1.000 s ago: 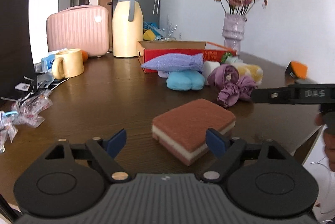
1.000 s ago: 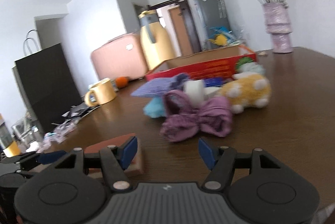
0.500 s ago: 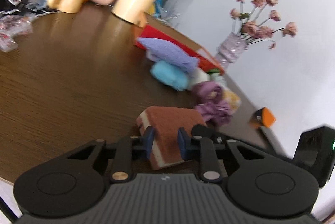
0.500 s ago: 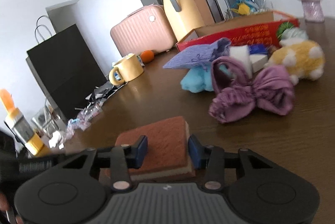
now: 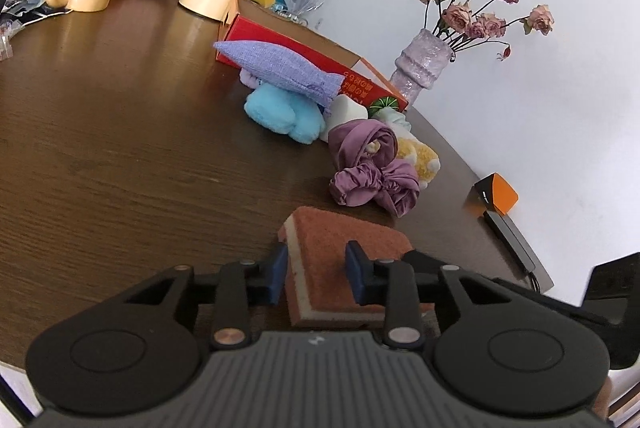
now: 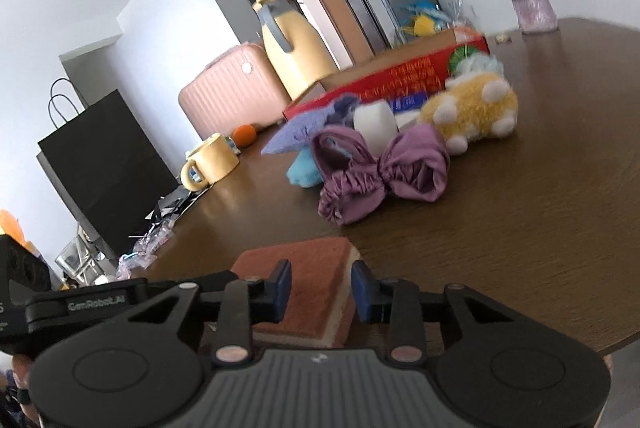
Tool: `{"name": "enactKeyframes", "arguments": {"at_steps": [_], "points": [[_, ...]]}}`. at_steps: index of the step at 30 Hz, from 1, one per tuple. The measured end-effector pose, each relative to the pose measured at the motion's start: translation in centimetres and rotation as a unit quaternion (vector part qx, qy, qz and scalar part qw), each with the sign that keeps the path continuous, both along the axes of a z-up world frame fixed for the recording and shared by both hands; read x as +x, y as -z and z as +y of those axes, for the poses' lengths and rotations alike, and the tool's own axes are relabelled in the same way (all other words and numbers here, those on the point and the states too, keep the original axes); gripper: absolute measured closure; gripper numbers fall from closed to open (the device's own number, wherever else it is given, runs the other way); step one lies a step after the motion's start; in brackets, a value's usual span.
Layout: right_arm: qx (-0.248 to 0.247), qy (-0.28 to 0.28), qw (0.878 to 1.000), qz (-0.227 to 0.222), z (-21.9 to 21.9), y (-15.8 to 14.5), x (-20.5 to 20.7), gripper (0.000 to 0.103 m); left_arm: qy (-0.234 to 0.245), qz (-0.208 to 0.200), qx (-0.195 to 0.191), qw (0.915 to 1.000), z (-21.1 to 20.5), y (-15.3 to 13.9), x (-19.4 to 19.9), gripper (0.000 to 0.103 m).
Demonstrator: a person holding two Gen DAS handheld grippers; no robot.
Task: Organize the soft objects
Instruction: 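Carry the sponge into the cardboard box and open the grippers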
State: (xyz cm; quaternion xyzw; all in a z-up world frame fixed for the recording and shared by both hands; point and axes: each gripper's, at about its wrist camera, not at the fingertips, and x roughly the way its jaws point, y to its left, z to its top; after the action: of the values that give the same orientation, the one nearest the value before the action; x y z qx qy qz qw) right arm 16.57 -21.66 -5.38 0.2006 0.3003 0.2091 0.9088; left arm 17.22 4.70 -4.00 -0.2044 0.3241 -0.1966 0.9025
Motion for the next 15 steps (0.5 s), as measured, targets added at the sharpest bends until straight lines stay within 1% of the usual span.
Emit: {"name": "enactKeyframes", "arguments": {"at_steps": [2, 4, 6, 7, 9, 12, 14, 15], "points": [[0.013, -0.004, 1.0, 0.002, -0.2, 0.3, 0.2, 0.072, 0.003, -0.004, 0.004, 1.0, -0.2, -0.1, -0.1, 0.077], [0.008, -0.006, 1.0, -0.004, 0.0, -0.1, 0.2, 0.075, 0.002, -0.007, 0.01, 0.9999, -0.4, -0.4, -0.1, 0.077], [-0.003, -0.003, 1.0, -0.016, 0.1, -1.1, 0.3, 0.075, 0.006, -0.017, 0.012, 0.9998, -0.8, -1.2, 0.2, 0.077], [-0.006, -0.002, 1.0, -0.024, 0.2, -1.9, 0.5, 0.075, 0.005, -0.026, 0.014, 0.9995, -1.0, -1.9, 0.6, 0.077], [-0.009, 0.002, 0.999, -0.052, 0.1, -3.8, 1.4, 0.075, 0.009, -0.059, 0.017, 0.9981, -1.3, -3.8, 1.7, 0.077], [-0.012, 0.002, 0.995, -0.095, 0.0, -7.6, 5.0, 0.075, 0.01, -0.102, 0.014, 0.9946, -1.3, -6.7, 6.0, 0.077], [-0.017, -0.003, 0.993, -0.115, 0.1, -10.2, 9.4, 0.075, 0.004, -0.118, 0.01, 0.9929, -1.2, -8.4, 10.7, 0.077], [-0.015, -0.007, 0.993, -0.114, 0.2, -11.4, 12.3, 0.075, -0.001, -0.121, 0.012, 0.9926, -1.4, -9.5, 13.1, 0.077]]}}
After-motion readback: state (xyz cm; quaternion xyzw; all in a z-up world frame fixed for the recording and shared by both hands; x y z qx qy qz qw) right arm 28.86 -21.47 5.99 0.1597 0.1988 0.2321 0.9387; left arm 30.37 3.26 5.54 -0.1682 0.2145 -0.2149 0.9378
